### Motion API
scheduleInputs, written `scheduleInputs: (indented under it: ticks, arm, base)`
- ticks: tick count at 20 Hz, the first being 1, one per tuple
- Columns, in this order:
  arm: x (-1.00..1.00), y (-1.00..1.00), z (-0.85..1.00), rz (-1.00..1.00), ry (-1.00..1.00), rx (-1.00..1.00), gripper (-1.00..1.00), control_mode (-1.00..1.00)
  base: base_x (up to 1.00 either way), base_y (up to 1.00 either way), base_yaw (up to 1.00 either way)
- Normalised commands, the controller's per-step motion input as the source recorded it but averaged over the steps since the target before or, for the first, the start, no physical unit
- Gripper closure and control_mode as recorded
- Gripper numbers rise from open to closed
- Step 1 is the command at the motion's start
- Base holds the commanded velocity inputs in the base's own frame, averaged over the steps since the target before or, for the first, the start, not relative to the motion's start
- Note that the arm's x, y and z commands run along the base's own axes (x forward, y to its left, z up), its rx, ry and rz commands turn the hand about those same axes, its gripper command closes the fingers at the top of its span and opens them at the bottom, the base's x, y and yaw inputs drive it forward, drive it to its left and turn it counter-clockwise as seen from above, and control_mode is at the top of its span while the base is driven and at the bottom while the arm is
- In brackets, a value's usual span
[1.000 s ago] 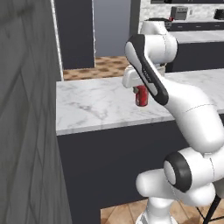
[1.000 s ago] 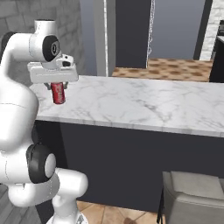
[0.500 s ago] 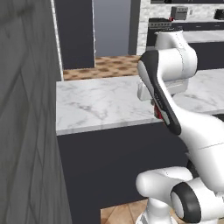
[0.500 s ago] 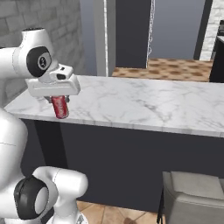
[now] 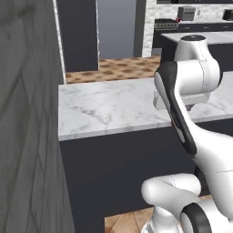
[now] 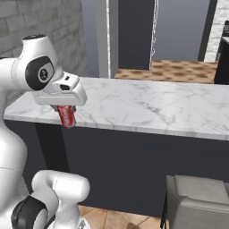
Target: Four empty soda cans are scattered around the kitchen. Gather all the cans and cluster them next to the stove for recycling.
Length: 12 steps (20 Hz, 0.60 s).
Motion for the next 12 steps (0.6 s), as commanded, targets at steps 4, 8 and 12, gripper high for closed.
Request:
scheduleInputs:
  ticks: [4, 8, 12]
  arm:
    - [-0.01, -0.22, 0.00, 0.00, -0.04, 0.00, 1.00, -1.00]
    - [-0.01, -0.23, 0.00, 0.00, 0.00, 0.01, 1.00, -1.00]
    - [-0.05, -0.20, 0.00, 0.00, 0.00, 0.01, 1.00, 1.00]
  base:
    - [0.00, 0.00, 0.00]
    - [0.00, 0.00, 0.00]
    - [-0.04, -0.10, 0.00]
